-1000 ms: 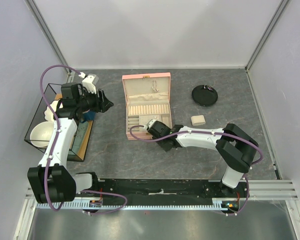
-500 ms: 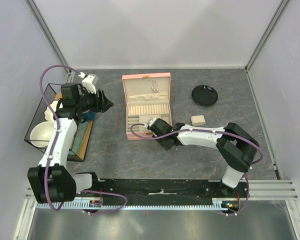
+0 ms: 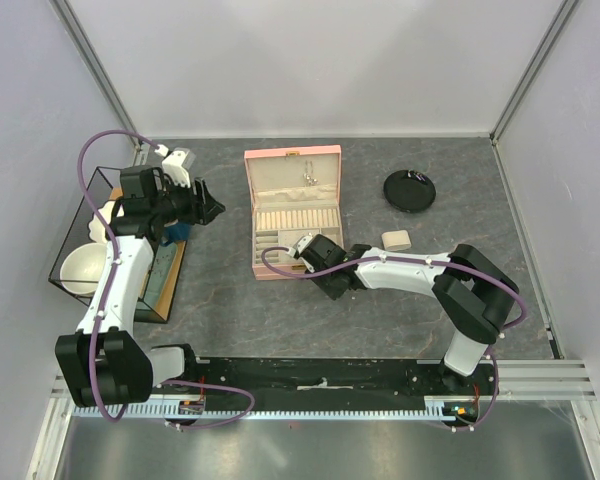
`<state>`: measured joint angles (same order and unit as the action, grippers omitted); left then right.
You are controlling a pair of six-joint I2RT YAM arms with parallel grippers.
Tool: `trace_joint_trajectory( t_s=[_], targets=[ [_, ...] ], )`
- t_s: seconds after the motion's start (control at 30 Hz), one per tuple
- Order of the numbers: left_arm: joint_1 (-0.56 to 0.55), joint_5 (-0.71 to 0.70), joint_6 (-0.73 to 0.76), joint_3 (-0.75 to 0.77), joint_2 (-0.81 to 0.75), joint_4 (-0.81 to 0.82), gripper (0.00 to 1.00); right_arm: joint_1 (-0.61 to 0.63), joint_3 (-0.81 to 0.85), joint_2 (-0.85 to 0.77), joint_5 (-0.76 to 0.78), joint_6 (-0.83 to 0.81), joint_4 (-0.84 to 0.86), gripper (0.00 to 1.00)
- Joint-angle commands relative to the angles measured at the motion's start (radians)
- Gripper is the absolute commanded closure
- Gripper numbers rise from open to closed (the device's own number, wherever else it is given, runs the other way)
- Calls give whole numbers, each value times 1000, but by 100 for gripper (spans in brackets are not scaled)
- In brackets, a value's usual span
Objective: Organize the mixed jewelry
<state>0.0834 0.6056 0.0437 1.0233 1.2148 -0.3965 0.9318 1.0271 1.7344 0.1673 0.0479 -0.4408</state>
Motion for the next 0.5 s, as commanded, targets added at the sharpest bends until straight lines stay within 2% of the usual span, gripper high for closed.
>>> trace_joint_trajectory(
  t_s=[0.0, 0.37, 0.47],
  targets=[
    [7, 29, 25, -2, -1, 1, 41, -4, -2, 16, -32, 0, 24, 76],
    [9, 29, 27, -3, -8, -2, 41, -2, 1, 34, -40, 7, 42, 85],
    [13, 37, 25, -3, -8, -2, 41, -1, 10, 37, -43, 12, 43, 95]
  ],
)
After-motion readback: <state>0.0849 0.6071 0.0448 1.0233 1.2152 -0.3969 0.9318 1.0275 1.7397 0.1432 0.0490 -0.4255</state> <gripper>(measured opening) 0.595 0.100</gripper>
